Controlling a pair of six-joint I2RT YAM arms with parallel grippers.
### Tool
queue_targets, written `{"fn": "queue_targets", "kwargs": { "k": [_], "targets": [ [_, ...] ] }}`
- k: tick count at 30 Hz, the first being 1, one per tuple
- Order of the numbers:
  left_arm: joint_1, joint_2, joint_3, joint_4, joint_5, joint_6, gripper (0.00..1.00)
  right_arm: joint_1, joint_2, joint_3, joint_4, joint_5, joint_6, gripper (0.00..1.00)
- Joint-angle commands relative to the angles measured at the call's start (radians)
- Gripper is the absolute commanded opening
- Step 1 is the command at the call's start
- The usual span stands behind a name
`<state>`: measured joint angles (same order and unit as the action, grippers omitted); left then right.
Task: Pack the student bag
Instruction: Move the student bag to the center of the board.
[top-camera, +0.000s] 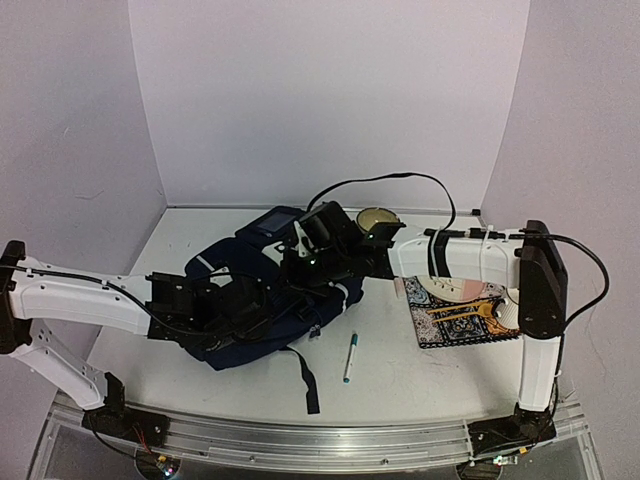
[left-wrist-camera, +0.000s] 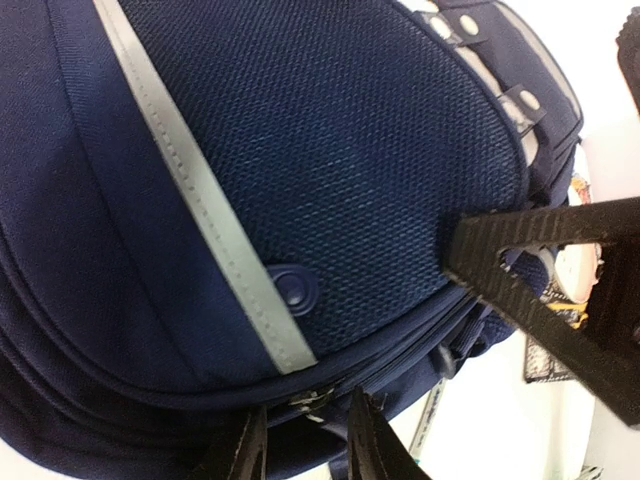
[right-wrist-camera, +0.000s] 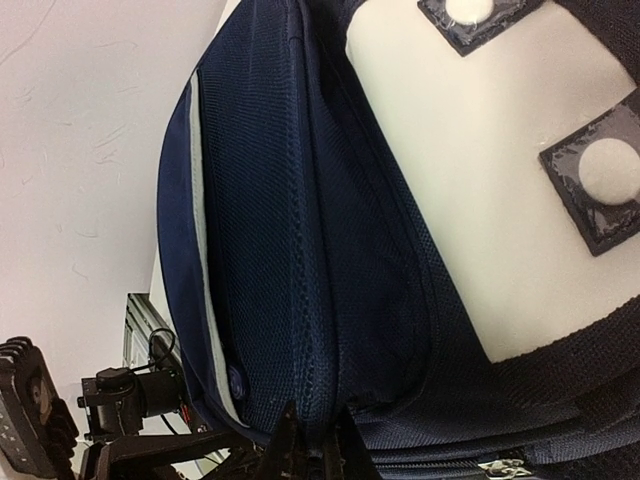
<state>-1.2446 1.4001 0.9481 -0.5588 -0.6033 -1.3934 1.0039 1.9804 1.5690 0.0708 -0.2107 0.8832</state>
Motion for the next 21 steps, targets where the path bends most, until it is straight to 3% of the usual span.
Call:
{"fn": "queue_targets", "kwargs": {
  "k": [1,5,11,16,21],
  "targets": [
    [0.002,0.029,0.009,0.089,-0.044,-0.028,0.31,0.021,0.001,0.066,0.092,-0.022,-0.033,0.00],
    [0.003,0.040,0.013,0.103,-0.059,-0.046,0.26,0.031,-0.001,0.063,0.092,-0.022,-0.031,0.00],
    [0.002,-0.009,-0.043,0.100,-0.027,-0.052,0.01,0.031,-0.032,0.041,0.093,-0.001,-0.069,0.00],
    [0.003,-0.099,-0.095,0.032,0.011,-0.046,0.00,-0.011,-0.057,0.026,0.090,-0.018,-0.101,0.00],
    [0.002,-0.195,-0.099,-0.148,0.016,-0.021,0.00,-0.077,-0.087,0.011,0.083,-0.064,-0.134,0.00]
  ]
}}
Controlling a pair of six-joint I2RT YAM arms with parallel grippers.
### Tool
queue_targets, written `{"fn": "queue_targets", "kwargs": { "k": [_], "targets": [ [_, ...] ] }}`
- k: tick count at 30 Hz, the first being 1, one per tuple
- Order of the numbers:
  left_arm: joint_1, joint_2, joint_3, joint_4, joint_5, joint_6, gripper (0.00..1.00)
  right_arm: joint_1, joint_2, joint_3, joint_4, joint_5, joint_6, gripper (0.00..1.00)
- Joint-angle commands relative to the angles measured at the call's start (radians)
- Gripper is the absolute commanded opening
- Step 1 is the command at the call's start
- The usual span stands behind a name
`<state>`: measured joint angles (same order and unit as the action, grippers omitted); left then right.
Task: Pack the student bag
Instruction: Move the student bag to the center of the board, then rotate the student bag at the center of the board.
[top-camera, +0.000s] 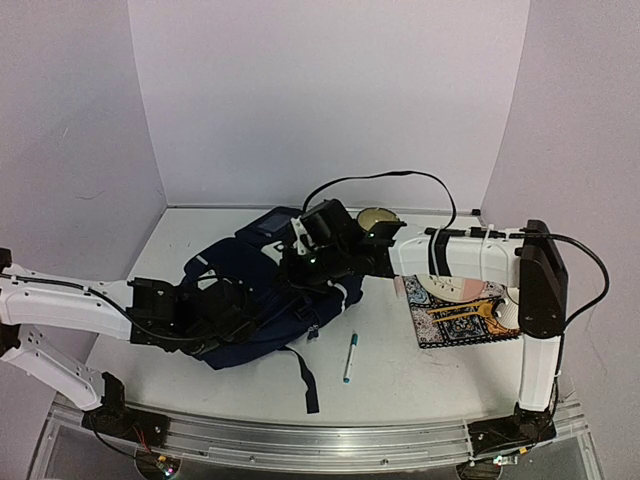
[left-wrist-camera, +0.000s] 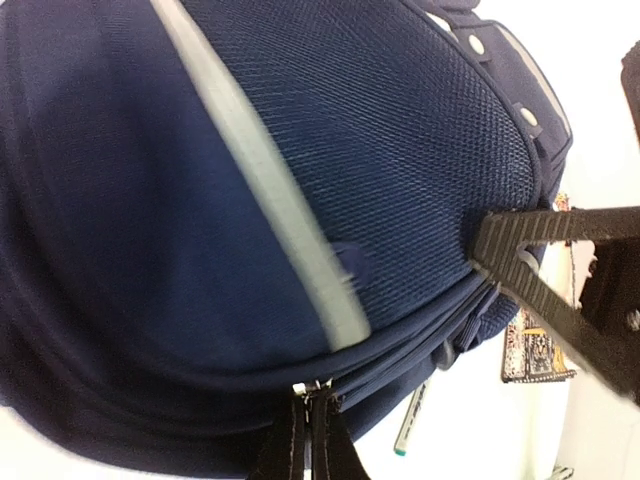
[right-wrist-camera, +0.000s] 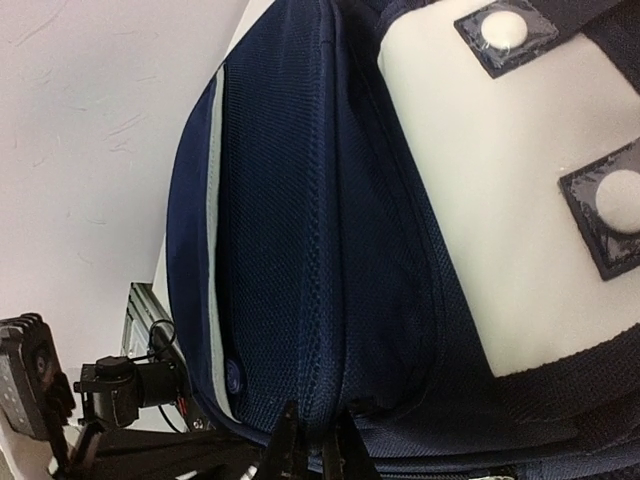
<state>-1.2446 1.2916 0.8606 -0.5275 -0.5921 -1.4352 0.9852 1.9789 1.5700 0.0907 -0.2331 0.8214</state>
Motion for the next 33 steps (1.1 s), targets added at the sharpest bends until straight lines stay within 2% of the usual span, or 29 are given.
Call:
{"fn": "queue_targets", "kwargs": {
  "k": [1,7,14,17,22,30,32,33],
  "targets": [
    [0.004,-0.100,-0.012,-0.206,0.009,0.037,0.00,-0.071,-0.087,0.011,0.060,-0.055,-0.078,0.00],
    [0.036,-0.111,0.035,-0.399,0.012,0.153,0.00,-0.135,-0.084,0.035,0.027,-0.142,-0.132,0.00],
    [0.254,-0.173,0.001,-0.418,0.063,0.441,0.00,-0.162,-0.056,0.081,-0.033,-0.229,-0.210,0.00],
    [0.287,-0.181,0.014,-0.376,0.104,0.582,0.00,-0.167,-0.044,0.090,-0.036,-0.221,-0.207,0.00],
    [0.284,-0.209,0.053,-0.258,0.317,0.799,0.00,-0.167,0.028,0.175,-0.045,-0.217,-0.217,0.00],
    [0.224,-0.227,0.112,-0.103,0.538,0.949,0.00,-0.167,0.179,0.364,-0.054,-0.198,-0.225,0.00],
    [0.223,-0.218,0.120,-0.044,0.558,0.952,0.00,-0.167,0.206,0.408,-0.062,-0.187,-0.218,0.07],
    [0.223,-0.206,0.121,-0.012,0.567,0.949,0.00,-0.167,0.210,0.416,-0.069,-0.176,-0.217,0.13]
  ]
}}
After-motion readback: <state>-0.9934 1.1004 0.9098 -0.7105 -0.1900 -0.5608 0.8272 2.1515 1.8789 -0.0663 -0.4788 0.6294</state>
